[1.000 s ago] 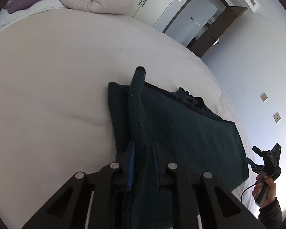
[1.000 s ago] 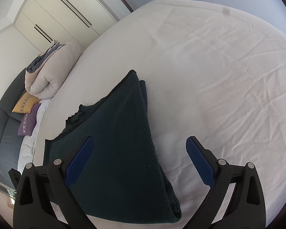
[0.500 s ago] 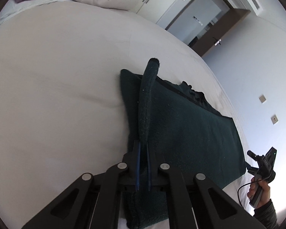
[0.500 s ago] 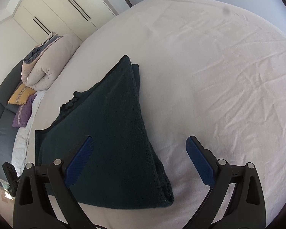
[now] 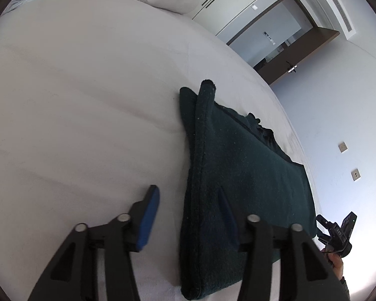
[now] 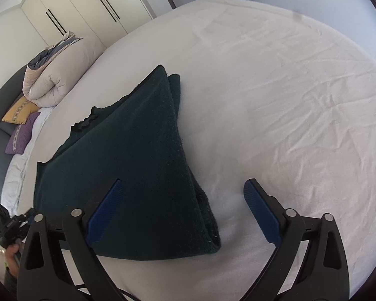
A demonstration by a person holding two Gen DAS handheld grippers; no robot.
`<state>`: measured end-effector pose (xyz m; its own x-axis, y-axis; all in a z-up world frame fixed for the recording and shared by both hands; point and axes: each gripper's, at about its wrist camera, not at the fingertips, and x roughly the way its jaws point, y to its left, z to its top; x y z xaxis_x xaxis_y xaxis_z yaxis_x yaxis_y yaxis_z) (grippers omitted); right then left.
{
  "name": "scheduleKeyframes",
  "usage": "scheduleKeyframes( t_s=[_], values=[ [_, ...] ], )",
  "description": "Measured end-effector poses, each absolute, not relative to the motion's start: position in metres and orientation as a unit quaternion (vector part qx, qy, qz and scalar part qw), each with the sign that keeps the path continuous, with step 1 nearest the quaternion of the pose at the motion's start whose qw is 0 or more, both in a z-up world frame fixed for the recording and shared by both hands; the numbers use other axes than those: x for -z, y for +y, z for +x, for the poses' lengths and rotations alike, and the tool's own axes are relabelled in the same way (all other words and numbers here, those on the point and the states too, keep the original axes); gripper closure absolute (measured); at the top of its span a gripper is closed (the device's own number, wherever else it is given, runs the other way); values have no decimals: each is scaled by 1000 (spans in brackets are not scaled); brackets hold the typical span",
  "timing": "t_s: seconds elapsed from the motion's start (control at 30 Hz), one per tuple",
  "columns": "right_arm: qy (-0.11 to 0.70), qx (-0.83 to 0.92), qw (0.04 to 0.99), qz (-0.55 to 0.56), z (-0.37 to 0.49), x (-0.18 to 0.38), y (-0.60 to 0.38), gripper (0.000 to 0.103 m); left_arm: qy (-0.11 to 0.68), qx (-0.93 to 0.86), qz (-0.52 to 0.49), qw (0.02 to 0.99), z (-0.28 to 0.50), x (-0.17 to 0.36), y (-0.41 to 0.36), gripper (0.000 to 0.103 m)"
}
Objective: Fold small clothes
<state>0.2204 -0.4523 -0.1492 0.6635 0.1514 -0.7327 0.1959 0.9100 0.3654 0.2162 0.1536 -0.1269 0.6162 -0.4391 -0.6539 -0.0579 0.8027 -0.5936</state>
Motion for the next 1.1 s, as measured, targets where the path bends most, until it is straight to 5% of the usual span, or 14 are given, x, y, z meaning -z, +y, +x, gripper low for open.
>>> scheduleKeyframes(
  t_s=[0.13, 0.23, 0.5, 0.63, 0.83, 0.93, 1.1],
  values=[
    [409, 21, 887, 213, 212, 150, -454, 36, 417, 93, -274, 862, 210, 117, 148, 39],
    [413, 31, 887, 204, 207, 154, -457, 43, 401, 87, -264, 873, 204, 106, 143, 39],
    [398, 50, 885, 237, 194, 142, -468, 46, 385, 122, -192, 895, 207, 75, 98, 39],
    [354, -80, 885, 291, 203, 114, -440, 43, 388, 143, -148, 898, 223, 69, 64, 39],
    [436, -267, 772, 378, 248, 175, -332, 43, 441, 175, -112, 873, 225, 111, 12, 39],
    [459, -248, 772, 363, 250, 201, -314, 48, 436, 175, -126, 874, 219, 121, 23, 44],
    [422, -212, 782, 406, 241, 200, -369, 57, 450, 173, -159, 862, 219, 127, 56, 79]
  ],
)
